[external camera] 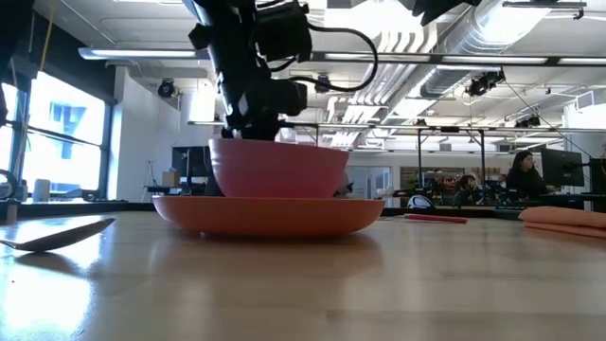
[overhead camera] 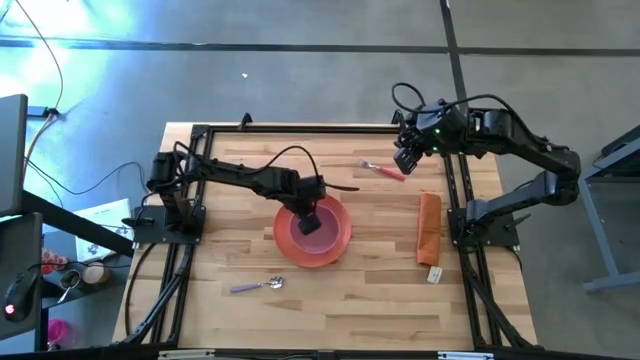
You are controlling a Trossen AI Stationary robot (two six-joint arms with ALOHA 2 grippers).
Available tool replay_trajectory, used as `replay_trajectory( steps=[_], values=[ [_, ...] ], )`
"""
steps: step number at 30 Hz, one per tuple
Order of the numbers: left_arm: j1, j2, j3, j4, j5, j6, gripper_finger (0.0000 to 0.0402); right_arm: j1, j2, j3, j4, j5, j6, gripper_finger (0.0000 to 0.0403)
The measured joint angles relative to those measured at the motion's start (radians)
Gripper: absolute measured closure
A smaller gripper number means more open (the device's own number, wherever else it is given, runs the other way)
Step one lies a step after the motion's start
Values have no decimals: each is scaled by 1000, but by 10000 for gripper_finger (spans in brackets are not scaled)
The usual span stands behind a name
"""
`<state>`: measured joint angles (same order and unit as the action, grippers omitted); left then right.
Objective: Set table place
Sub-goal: Put the bowl on the plate, then adjust the plate
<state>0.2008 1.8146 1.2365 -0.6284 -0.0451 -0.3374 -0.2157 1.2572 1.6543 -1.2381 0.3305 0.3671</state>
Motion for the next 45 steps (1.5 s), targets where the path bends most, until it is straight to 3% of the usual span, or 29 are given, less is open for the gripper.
replay_trajectory(
  steps=[16, 26, 34, 36, 40, 45],
  values=[
    [2, -43, -93, 109, 2, -7, 394, 0, 0, 0, 7, 0, 18, 263],
    [2, -49, -92, 45, 0, -11, 298, 0, 0, 0, 7, 0, 19, 263],
    [2, -166, -89, -13, -27, -39, 214, 0, 1, 0, 4, 2, 16, 263],
    [2, -216, -65, -69, -65, -48, 199, 0, 14, 0, -2, 3, 17, 263],
    [2, -348, 15, -221, -244, -76, 182, 25, 83, -64, 37, 6, 12, 279],
    [2, -521, 93, -405, -463, -160, 184, 61, 168, -293, 282, -158, 18, 319]
  ],
)
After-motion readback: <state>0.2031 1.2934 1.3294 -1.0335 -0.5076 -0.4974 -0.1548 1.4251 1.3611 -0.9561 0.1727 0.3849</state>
